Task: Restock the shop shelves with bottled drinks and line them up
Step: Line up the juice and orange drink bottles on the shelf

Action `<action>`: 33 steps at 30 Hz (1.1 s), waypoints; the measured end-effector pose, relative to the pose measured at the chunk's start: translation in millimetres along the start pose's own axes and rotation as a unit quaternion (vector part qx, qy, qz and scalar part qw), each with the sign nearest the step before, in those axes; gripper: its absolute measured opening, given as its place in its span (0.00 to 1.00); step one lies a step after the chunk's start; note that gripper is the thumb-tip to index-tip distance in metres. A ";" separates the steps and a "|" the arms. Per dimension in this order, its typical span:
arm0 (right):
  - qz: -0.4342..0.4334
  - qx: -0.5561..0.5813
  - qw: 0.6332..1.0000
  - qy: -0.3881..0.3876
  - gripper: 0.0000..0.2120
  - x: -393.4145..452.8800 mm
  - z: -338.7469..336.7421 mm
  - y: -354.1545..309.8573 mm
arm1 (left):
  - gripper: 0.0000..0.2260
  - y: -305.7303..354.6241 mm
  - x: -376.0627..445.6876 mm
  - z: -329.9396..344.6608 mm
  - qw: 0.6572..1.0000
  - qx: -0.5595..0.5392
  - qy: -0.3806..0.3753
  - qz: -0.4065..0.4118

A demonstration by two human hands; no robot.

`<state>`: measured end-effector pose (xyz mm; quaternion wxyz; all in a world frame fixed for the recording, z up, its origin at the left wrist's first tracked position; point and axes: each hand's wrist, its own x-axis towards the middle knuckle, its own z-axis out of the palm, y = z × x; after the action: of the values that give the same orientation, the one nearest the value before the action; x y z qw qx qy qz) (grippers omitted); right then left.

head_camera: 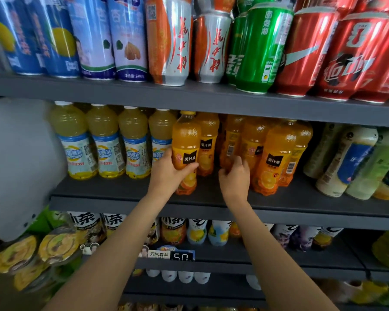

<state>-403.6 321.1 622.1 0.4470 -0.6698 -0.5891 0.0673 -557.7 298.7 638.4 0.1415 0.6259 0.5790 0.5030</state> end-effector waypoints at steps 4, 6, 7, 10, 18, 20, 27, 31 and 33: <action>0.015 0.042 0.984 -0.175 0.25 -3.7 12.4 2.7 | 0.25 -3.7 2.5 3.3 1.000 -0.010 -0.008 -0.001; 0.015 0.108 0.972 -0.208 0.29 -1.0 16.9 -4.0 | 0.26 -1.8 5.6 1.9 0.999 -0.013 -0.036 -0.014; 0.034 0.147 0.965 -0.216 0.29 2.1 17.8 -9.3 | 0.27 -0.9 8.0 0.0 0.998 -0.015 -0.056 -0.020; 0.067 0.181 0.959 -0.208 0.28 14.6 21.4 -16.4 | 0.28 -2.2 10.4 -6.0 0.992 -0.006 -0.123 -0.025; 0.010 0.116 0.976 -0.185 0.24 19.9 18.9 -9.5 | 0.28 -18.0 2.0 3.0 0.989 0.039 -0.140 -0.035; -0.011 0.108 0.983 -0.151 0.23 14.8 12.7 -5.6 | 0.27 -18.0 6.4 5.1 0.988 0.026 -0.153 -0.028; -0.110 0.021 0.967 0.230 0.21 -1.0 -48.3 5.1 | 0.27 -24.1 9.5 10.8 0.985 -0.022 -0.169 -0.018; 0.077 0.083 0.982 0.150 0.36 10.5 -62.0 30.4 | 0.26 -21.9 7.0 11.2 0.981 -0.037 -0.189 -0.005; 0.116 0.108 0.985 0.070 0.35 13.8 -61.3 43.9 | 0.26 -20.1 6.3 12.0 0.980 -0.025 -0.196 -0.010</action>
<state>-329.7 305.0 634.6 0.5461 -0.6844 -0.4638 0.1352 -561.0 314.8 620.6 0.2727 0.7025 0.5340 0.3834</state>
